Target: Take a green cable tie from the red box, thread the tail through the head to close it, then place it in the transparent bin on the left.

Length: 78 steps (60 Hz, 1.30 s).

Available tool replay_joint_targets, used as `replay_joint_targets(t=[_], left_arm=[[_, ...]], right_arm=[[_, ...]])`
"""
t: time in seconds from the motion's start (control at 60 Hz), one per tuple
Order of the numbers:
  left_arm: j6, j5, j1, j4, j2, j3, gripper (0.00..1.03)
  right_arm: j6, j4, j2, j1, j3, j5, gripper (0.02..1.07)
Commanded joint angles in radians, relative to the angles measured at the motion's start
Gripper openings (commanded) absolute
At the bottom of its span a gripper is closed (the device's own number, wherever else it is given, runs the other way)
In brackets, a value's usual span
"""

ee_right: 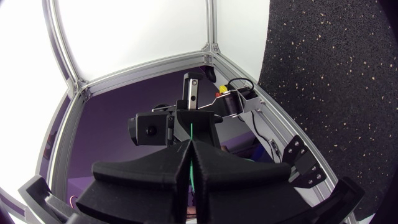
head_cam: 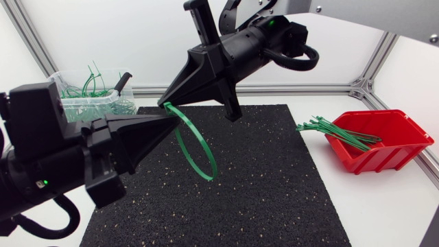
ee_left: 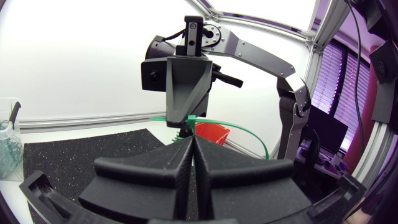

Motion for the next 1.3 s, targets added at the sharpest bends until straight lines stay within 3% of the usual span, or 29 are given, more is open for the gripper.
replay_joint_targets(t=[0.0, 0.35, 0.6, 0.783, 0.9, 1.1, 1.283], left_arm=[[0.013, 0.006, -0.005, 0.003, -0.003, -0.001, 0.04], [0.013, 0.006, -0.005, 0.003, -0.005, -0.001, 0.04], [0.014, 0.006, -0.005, 0.003, -0.003, -0.001, 0.04], [0.017, 0.005, -0.003, 0.001, 0.005, -0.001, 0.04], [0.019, 0.003, -0.003, -0.002, 0.009, 0.001, 0.04], [0.019, 0.003, -0.002, -0.034, 0.029, 0.021, 0.04], [0.025, 0.003, -0.005, -0.091, 0.045, 0.050, 0.04]], right_arm=[[0.000, -0.015, 0.071, 0.017, 0.059, 0.004, 0.08], [0.019, -0.060, 0.212, 0.046, 0.235, 0.013, 0.08], [0.014, -0.063, 0.243, 0.057, 0.232, 0.021, 0.08], [-0.006, -0.073, 0.149, 0.063, 0.177, 0.044, 0.08], [-0.015, -0.069, 0.057, 0.046, 0.099, 0.065, 0.30], [-0.037, -0.035, -0.084, 0.000, -0.078, 0.119, 0.37], [-0.046, 0.023, -0.165, -0.009, -0.237, 0.301, 0.49]])
